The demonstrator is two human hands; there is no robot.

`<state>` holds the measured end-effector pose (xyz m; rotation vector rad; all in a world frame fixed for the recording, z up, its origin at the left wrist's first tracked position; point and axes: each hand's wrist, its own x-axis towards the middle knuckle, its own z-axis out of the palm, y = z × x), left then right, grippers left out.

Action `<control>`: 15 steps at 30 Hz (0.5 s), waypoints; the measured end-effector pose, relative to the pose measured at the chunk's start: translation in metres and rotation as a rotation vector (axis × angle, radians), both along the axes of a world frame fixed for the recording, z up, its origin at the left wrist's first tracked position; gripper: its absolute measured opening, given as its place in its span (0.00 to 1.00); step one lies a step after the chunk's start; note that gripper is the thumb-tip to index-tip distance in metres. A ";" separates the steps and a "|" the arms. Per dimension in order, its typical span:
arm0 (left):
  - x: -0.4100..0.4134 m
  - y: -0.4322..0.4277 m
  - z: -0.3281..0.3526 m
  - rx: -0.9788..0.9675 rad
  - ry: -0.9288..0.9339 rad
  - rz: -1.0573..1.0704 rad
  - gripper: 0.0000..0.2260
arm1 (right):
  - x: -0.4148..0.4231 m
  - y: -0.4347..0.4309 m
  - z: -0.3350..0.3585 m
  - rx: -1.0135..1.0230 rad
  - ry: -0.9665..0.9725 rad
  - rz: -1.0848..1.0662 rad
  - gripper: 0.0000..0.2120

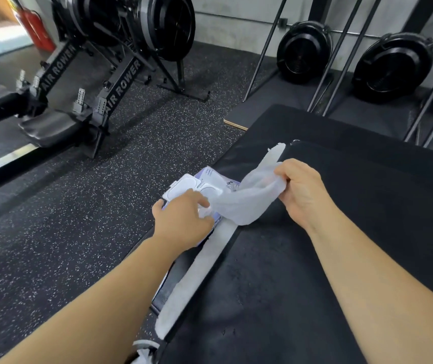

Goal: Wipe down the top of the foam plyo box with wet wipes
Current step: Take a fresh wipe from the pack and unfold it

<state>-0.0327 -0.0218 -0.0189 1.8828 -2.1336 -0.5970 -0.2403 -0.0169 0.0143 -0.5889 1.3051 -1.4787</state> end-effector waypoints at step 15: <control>-0.037 0.026 0.043 0.238 0.778 -0.152 0.09 | -0.008 0.034 0.020 0.011 0.216 0.226 0.17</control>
